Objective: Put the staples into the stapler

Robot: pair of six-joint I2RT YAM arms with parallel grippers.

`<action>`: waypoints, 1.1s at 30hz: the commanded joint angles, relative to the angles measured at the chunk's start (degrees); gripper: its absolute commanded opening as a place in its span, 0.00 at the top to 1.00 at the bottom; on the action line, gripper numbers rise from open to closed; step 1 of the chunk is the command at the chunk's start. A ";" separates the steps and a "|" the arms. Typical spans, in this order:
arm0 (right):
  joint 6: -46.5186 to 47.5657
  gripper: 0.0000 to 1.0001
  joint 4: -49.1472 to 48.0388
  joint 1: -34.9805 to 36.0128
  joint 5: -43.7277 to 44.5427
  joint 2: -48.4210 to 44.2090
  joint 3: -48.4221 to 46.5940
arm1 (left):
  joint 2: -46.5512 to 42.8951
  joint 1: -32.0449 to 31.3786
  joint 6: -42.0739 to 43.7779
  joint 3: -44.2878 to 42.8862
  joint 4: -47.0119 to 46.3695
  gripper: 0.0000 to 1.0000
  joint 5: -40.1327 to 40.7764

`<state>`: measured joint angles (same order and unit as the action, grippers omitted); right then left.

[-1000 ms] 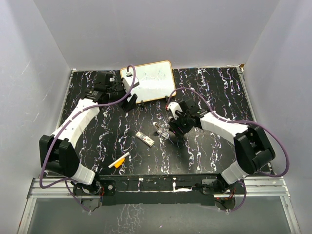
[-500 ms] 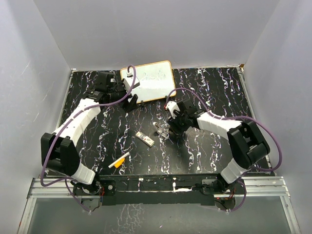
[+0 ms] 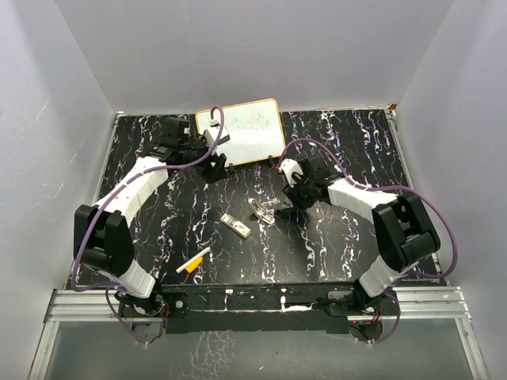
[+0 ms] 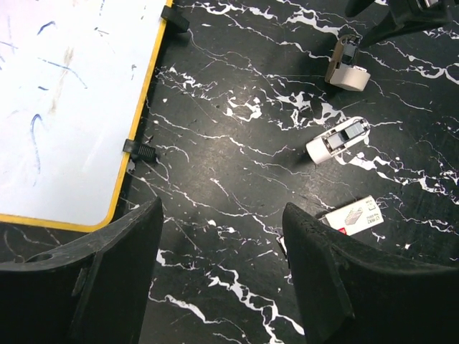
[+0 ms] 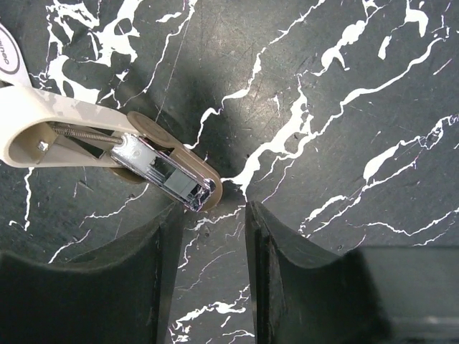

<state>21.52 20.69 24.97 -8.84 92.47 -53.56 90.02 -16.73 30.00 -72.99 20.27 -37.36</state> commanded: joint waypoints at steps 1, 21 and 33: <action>3.67 0.59 -2.14 -1.27 -4.82 -0.23 -1.95 | 1.07 -0.95 -0.47 -0.35 -2.22 0.36 -5.55; -9.39 0.74 2.95 -12.58 -22.54 5.65 -7.12 | 12.63 -20.88 -3.53 0.13 -10.51 0.44 0.63; -10.82 0.75 2.57 -13.36 -25.40 9.17 -7.00 | 18.12 -23.86 -0.50 -2.38 -10.71 0.56 5.28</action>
<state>11.68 24.21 12.03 -32.21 101.03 -58.70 108.12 -39.94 27.94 -73.43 9.89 -33.30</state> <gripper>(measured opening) 0.253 0.466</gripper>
